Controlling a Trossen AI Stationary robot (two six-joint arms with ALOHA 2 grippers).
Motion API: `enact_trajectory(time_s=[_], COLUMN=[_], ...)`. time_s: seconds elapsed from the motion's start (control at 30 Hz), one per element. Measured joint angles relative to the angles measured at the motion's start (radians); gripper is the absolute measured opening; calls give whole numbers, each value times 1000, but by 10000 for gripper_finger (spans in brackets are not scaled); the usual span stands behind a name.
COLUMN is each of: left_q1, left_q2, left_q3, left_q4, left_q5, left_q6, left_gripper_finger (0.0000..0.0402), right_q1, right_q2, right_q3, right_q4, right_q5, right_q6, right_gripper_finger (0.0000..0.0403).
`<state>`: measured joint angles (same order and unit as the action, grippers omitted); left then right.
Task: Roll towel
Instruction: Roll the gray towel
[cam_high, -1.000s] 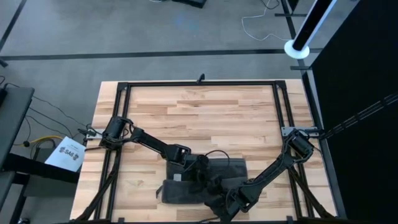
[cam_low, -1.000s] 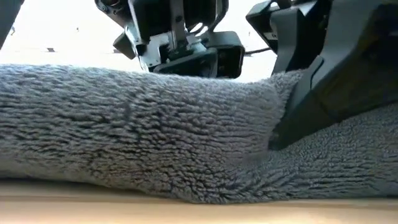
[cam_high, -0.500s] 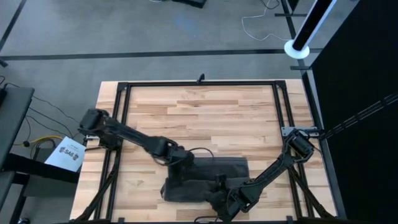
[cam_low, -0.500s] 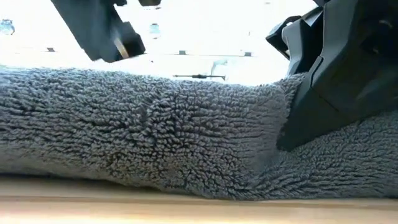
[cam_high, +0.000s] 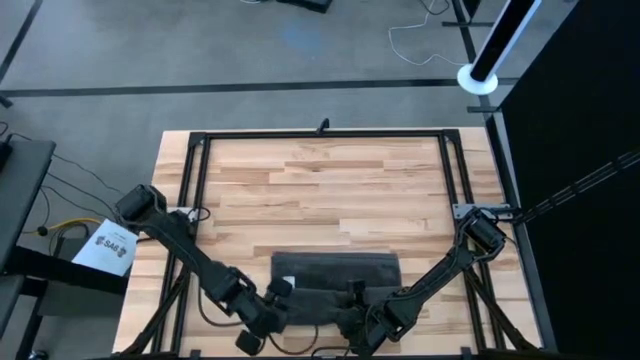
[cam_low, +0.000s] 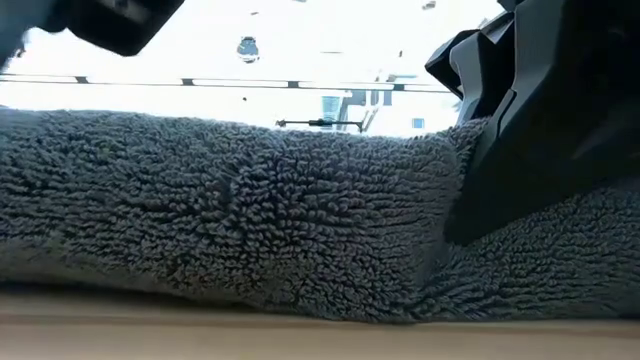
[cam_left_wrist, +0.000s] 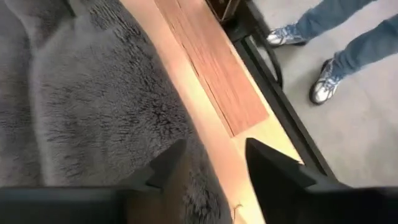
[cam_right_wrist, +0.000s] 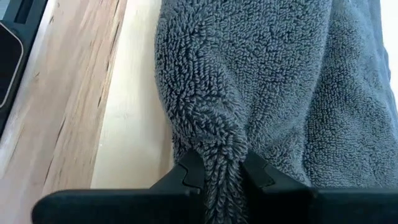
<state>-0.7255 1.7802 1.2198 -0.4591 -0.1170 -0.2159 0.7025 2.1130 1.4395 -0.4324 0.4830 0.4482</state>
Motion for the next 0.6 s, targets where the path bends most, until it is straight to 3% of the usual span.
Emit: enact_trajectory(time_s=[0.23, 0.6], left_q1=[-21, -40], left_q2=[124, 180], left_q3=[0, 4], left_q4=[-2, -105], left_q5=[-100, -284], left_q6=[4, -158], left_gripper_finger=[244, 250], right_q1=[-6, -8], right_q2=[-1, -1], right_q3=[1, 1], right_q4=[-1, -1], right_q5=[-14, -14], right_q6=[-1, -1], right_gripper_finger=[30, 30])
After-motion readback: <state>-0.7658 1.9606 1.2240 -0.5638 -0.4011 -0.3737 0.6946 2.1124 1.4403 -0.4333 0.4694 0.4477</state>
